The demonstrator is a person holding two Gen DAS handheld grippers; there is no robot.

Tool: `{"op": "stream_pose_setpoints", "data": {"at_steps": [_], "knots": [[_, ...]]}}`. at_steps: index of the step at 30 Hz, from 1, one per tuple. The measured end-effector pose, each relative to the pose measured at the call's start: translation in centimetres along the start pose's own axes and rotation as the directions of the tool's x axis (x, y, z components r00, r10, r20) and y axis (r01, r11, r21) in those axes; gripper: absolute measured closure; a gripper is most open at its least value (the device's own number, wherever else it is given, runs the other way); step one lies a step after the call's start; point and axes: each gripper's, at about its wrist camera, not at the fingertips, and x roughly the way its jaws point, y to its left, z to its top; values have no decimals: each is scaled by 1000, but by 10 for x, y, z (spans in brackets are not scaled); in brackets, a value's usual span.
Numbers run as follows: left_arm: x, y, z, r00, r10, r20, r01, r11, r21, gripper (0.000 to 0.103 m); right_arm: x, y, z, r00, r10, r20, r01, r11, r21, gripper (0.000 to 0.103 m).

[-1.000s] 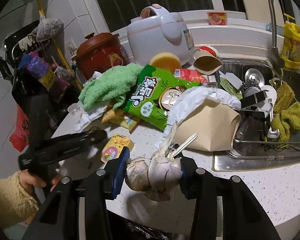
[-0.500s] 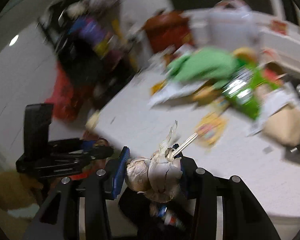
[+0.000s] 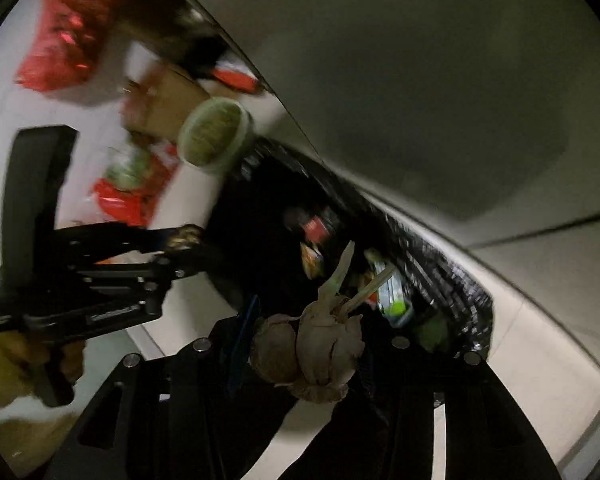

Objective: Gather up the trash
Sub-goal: 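Lower the garlic and brown ball into the black trash bag and open both tools, then grasp the yellow toy box with the right tool while the left tool grasps the green towel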

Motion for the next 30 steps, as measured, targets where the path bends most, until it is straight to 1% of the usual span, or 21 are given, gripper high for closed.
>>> {"op": "stream_pose_setpoints", "data": {"at_steps": [2, 3, 4, 6, 8, 10, 13, 15, 16, 17, 18, 19, 20, 21, 22, 24, 25, 26, 27, 28, 30], "knots": [[21, 7, 1, 998, 56, -35, -56, 998, 20, 59, 21, -4, 3, 998, -63, -16, 63, 998, 0, 53], [28, 11, 1, 995, 81, -51, -80, 997, 22, 44, 28, -4, 4, 995, -101, -26, 101, 995, -2, 32], [35, 18, 2, 992, 106, -73, -106, 994, 7, 29, 28, -4, 4, 995, -101, -26, 101, 995, -2, 18], [36, 27, -2, 990, 124, -72, -126, 992, -22, 25, 31, -14, 3, 987, -162, -20, 162, 987, -9, 19], [30, 37, -4, 989, 129, -77, -132, 990, -43, 21, 28, -19, 3, 985, -169, -20, 169, 986, -2, 19], [21, 42, -4, 987, 141, -75, -144, 989, -37, 21, 12, -26, -1, 983, -182, -9, 182, 983, 17, 19], [-8, 40, -3, 990, 138, -35, -139, 990, -23, 21, -37, -28, -5, 982, -179, 51, 178, 984, 24, 24], [-35, 34, -2, 993, 118, 9, -118, 993, -17, 21, -77, -18, -4, 982, -145, 124, 143, 989, 20, 24], [-54, 29, 0, 993, 109, 41, -109, 994, -10, 20, -115, -8, -2, 973, -110, 205, 110, 994, 11, 23], [-63, 24, -1, 993, 105, 60, -104, 995, -5, 20, -153, 2, 0, 955, -89, 284, 94, 996, -2, 22], [-77, 18, 0, 991, 103, 90, -103, 995, 4, 16, -192, 11, 2, 925, -65, 375, 76, 997, -17, 16], [-89, 12, 1, 988, 104, 118, -105, 994, 9, 15, -226, 19, 5, 883, -56, 466, 75, 997, -22, 10], [-103, 5, 1, 984, 95, 148, -98, 995, 14, 15, -251, 22, 5, 844, -61, 533, 85, 996, -20, 8], [-114, -2, 2, 983, 73, 170, -78, 997, 18, 15, -276, 24, 6, 792, -79, 606, 106, 994, -10, 6], [-123, -9, 2, 981, 58, 187, -63, 998, 21, 15, -303, 23, 11, 726, -116, 677, 136, 990, 24, 6], [-136, -22, 2, 977, 38, 211, -45, 999, 27, 15, -328, 10, 24, 631, -215, 745, 188, 975, 122, 6], [-142, -28, 2, 976, 23, 219, -32, 999, 34, 15, -331, 2, 34, 611, -262, 747, 210, 963, 166, 10], [-148, -34, 2, 974, 14, 227, -26, 999, 48, 15, -331, -6, 42, 604, -298, 740, 227, 953, 199, 15], [-155, -41, 1, 971, 13, 239, -30, 997, 66, 15, -329, -14, 51, 605, -322, 728, 234, 946, 225, 25], [-159, -44, 0, 969, 13, 248, -34, 996, 80, 15, -326, -26, 63, 615, -342, 711, 231, 940, 253, 29], [-168, -52, 0, 964, 20, 267, -49, 993, 105, 15, -317, -43, 77, 630, -387, 673, 238, 921, 307, 30]]}}
